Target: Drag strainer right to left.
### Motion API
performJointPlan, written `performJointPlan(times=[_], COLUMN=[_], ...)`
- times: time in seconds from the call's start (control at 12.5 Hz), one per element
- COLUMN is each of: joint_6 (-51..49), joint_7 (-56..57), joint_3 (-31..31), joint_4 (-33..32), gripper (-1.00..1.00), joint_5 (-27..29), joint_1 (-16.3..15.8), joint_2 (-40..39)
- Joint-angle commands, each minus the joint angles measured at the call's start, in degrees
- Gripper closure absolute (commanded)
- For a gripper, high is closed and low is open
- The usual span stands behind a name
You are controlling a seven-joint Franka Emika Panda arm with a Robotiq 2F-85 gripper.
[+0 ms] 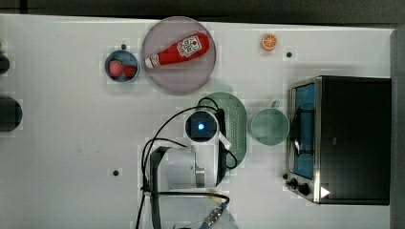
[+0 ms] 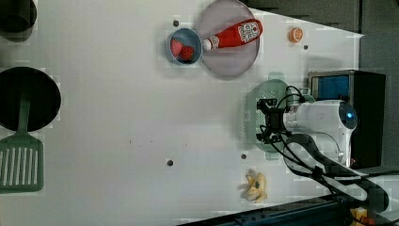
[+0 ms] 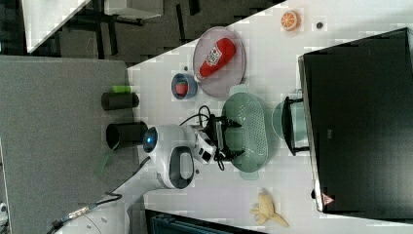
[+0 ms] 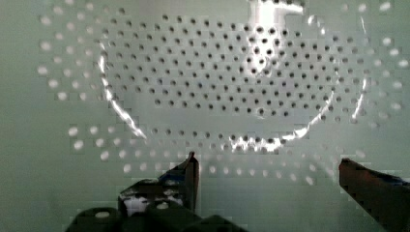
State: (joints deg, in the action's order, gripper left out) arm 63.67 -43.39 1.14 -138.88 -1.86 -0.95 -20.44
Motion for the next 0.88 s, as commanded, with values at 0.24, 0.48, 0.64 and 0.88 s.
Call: performJointPlan(times=[0.24,0.48,0.64,0.88], joint_6=[0.4,0.2,0.1,-0.8], joint_7=[-4.2,-4.2,-4.2,-6.3], joint_3=[2.2,4.2,5.5,7.5], joint_4=[0.7,1.0,1.2,2.3], gripper=[-1.00,-1.00,-1.00,-1.00], joint_5=[1.0,6.3,8.9,11.3], joint_1=[-2.3,-3.8,-5.2,-7.8], joint_2=[-0.8,-1.3,-1.3,-1.6])
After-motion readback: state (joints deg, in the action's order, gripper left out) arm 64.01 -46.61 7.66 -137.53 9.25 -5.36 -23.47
